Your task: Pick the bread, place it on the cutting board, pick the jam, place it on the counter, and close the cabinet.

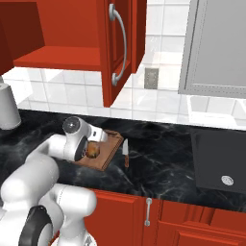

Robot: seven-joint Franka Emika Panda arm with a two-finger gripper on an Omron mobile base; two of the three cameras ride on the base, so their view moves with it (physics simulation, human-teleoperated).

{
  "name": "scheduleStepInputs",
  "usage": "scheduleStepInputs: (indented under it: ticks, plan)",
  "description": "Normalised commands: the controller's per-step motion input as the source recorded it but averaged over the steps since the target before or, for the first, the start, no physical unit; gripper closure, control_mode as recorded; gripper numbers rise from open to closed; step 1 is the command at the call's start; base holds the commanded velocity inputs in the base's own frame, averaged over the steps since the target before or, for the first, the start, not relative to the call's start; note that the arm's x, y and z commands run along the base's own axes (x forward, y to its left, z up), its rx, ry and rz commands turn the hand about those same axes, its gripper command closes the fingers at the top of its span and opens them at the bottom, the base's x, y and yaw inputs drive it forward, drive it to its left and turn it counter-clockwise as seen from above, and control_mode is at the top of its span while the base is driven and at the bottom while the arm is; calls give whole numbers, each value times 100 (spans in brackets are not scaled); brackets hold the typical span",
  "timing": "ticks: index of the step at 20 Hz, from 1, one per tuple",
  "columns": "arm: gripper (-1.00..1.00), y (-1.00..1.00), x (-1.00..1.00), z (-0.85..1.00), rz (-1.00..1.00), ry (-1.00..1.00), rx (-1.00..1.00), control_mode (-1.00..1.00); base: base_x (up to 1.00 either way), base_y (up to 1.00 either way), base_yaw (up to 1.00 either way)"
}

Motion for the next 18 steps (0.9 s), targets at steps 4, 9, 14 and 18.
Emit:
scheduleStepInputs:
  ticks: [4, 9, 14, 18]
  plan:
    - [-100, -4, -6, 25, 0, -16, 0, -100, 0, 0, 0]
    - [-100, -9, -18, 22, 0, -13, 0, -100, 0, 0, 0]
    - [-100, -9, -31, 20, 0, -18, 0, -100, 0, 0, 0]
    - [-100, -7, -34, 28, 0, -20, 0, -100, 0, 0, 0]
